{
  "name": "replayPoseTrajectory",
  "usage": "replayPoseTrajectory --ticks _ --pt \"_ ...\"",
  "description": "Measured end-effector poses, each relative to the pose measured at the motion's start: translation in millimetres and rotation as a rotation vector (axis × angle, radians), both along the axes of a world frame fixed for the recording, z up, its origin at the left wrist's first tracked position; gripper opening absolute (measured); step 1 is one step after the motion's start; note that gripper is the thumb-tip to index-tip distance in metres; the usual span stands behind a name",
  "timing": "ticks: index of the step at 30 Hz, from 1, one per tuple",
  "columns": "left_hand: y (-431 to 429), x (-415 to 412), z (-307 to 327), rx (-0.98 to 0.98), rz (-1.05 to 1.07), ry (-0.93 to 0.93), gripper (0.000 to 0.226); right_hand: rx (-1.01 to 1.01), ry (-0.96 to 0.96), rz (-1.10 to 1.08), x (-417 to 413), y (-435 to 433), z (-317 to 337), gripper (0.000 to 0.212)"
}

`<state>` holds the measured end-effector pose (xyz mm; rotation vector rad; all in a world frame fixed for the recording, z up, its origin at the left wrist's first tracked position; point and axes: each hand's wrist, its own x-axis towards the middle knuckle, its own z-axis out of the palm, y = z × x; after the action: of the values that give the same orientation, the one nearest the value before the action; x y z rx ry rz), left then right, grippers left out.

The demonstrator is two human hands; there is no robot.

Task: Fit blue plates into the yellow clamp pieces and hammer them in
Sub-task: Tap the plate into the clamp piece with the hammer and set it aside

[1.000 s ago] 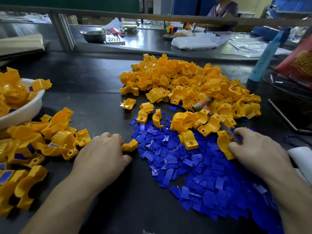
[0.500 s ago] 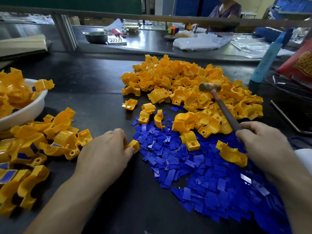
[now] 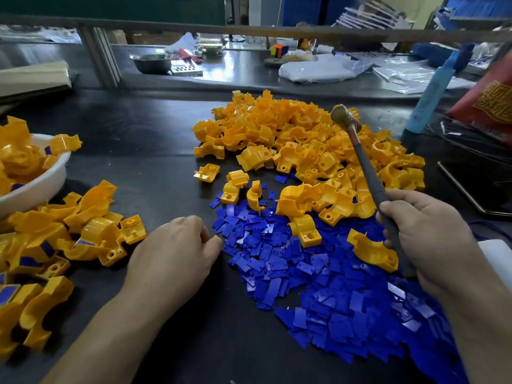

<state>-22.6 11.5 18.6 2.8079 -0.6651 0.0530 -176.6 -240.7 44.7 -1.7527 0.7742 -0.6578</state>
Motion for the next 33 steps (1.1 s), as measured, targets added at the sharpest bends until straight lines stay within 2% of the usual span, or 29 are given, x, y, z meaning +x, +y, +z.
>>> replayPoseTrajectory --ticks 5,8,11,13,15,18,22,24,28,33 --pt "-1 -7 3 0.085 -0.06 -0.041 0.02 0.112 -0.066 0.032 2 7 3 0.019" --pt "-2 -8 -1 0.096 -0.08 0.03 0.019 0.211 -0.088 0.079 4 13 6 0.015" --pt "4 -2 1 0.019 -0.011 0.148 0.043 0.179 -0.062 0.152 3 23 8 0.014" --pt "11 3 3 0.074 0.042 0.169 0.067 0.102 -0.012 0.192 2 31 10 0.014" --pt "14 5 6 0.184 0.052 0.154 0.066 0.056 0.032 0.253 1 41 14 0.013" --pt "14 3 9 0.231 0.044 0.157 0.064 0.055 0.049 0.387 0 60 25 0.015" --pt "17 2 16 0.257 0.056 0.182 0.085 0.06 0.078 0.505 -10 78 40 0.019" --pt "21 3 21 0.28 0.052 0.186 0.082 0.053 0.133 0.518 -17 83 42 0.017" --pt "20 0 21 0.287 0.002 0.141 0.05 0.037 0.262 0.516 -30 93 33 0.018" --pt "16 -3 18 0.195 -0.021 0.081 0.036 -0.192 0.391 0.516 -37 103 21 0.034"
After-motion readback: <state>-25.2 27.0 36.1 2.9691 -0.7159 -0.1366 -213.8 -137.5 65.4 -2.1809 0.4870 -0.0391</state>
